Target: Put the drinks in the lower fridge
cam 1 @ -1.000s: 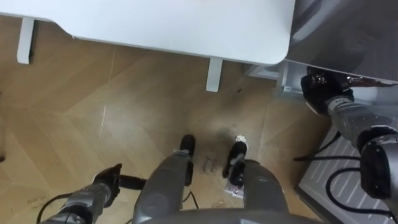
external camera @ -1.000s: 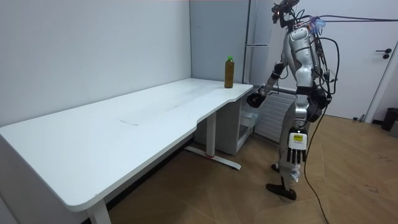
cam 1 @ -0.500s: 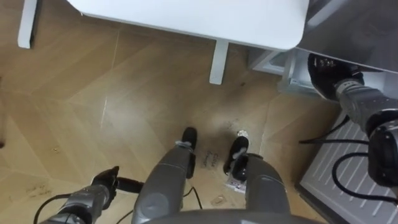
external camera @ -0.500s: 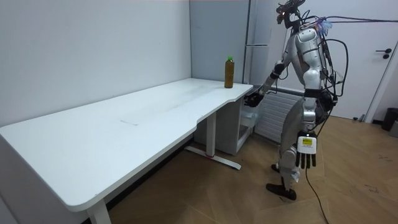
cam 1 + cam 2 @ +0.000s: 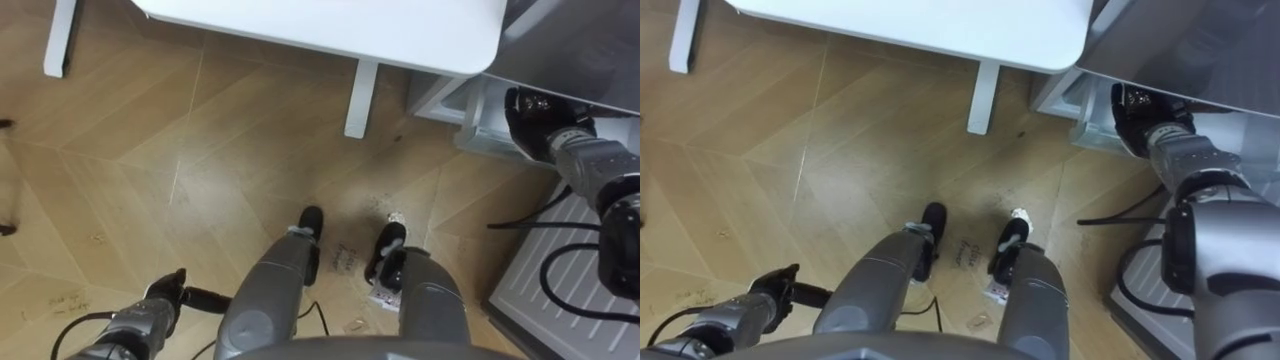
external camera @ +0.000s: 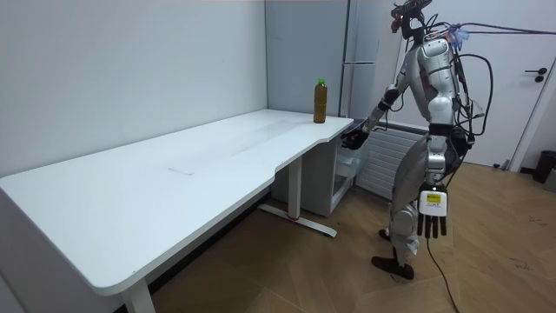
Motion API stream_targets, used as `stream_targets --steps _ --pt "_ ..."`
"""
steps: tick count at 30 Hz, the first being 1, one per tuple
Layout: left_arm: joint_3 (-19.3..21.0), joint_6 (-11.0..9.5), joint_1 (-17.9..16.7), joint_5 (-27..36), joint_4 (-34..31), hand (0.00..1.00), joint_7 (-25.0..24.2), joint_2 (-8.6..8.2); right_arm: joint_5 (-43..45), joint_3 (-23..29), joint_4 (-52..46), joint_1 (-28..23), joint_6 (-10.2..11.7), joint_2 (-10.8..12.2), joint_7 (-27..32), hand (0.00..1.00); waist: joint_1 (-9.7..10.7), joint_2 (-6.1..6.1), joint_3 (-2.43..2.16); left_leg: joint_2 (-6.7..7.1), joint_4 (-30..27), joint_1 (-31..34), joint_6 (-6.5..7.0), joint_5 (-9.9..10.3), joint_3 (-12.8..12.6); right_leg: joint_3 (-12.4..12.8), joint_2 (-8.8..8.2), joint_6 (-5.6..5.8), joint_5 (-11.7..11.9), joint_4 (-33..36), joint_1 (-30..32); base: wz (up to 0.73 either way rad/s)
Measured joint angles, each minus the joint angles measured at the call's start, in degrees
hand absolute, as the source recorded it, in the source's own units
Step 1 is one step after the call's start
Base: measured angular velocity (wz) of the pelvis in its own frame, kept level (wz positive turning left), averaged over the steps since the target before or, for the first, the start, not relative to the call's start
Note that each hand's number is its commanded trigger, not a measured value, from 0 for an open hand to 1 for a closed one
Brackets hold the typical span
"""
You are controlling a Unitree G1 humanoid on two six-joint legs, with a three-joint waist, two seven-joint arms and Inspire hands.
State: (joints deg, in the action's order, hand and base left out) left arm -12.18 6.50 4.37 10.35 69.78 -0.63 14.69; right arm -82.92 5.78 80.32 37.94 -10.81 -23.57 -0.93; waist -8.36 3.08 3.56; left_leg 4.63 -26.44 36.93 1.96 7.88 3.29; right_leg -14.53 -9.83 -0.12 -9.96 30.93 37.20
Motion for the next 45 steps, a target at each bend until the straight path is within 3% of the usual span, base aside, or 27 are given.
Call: stream_targets --steps 21,22,23,33,38,45 --pt "-3.9 0.6 0.9 0.1 0.0 0.0 1.7 0.0 -2.8 -2.1 0.0 0.0 0.1 -0.1 3.8 0.0 0.1 -0.21 -0.13 -0.34 -0.3 -0.8 0.05 0.0 -1.6 1.5 0.13 -0.06 0.1 0.8 -0.1 -0.02" --pt "-3.9 0.6 0.9 0.1 0.0 0.0 1.7 -0.05 -2.9 -1.8 0.0 0.1 0.1 -0.1 4.2 0.64 0.1 -0.21 -0.14 -0.37 -0.3 -0.9 0.06 0.0 -1.7 1.7 0.14 -0.05 0.1 0.8 -0.1 -0.04" --pt "-3.8 0.6 1.0 0.1 0.0 0.0 1.7 -0.06 -3.4 -1.6 0.0 0.2 0.1 -0.1 4.8 1.0 0.1 -0.22 -0.14 -0.4 -0.2 -1.0 0.07 0.0 -1.9 1.8 0.14 -0.04 0.1 0.8 -0.1 -0.03" --pt "-3.8 0.6 1.0 0.1 0.0 0.0 1.6 -0.02 -5.0 0.1 0.0 0.0 1.2 -0.2 6.3 1.0 0.8 -0.4 -0.25 -0.97 0.0 -1.4 0.24 -0.1 -3.1 1.8 0.21 -0.09 0.3 0.6 -0.3 -0.02" --pt "-3.8 0.6 0.9 0.1 0.0 0.0 1.1 -0.02 -5.0 0.2 0.0 0.0 1.5 -0.2 6.3 1.0 1.8 -1.02 -0.62 -0.92 0.0 -1.4 0.24 -0.1 -3.1 1.8 0.38 -0.15 0.4 0.6 -0.4 0.0" --pt "-3.8 0.5 0.9 0.1 -0.1 0.0 1.0 -0.02 -5.0 0.2 0.0 -0.7 1.6 -0.2 6.2 1.0 2.1 -1.17 -0.71 -1.19 0.2 -1.9 0.22 -0.1 -3.0 1.8 0.84 -0.13 0.5 -0.5 -1.2 0.0"
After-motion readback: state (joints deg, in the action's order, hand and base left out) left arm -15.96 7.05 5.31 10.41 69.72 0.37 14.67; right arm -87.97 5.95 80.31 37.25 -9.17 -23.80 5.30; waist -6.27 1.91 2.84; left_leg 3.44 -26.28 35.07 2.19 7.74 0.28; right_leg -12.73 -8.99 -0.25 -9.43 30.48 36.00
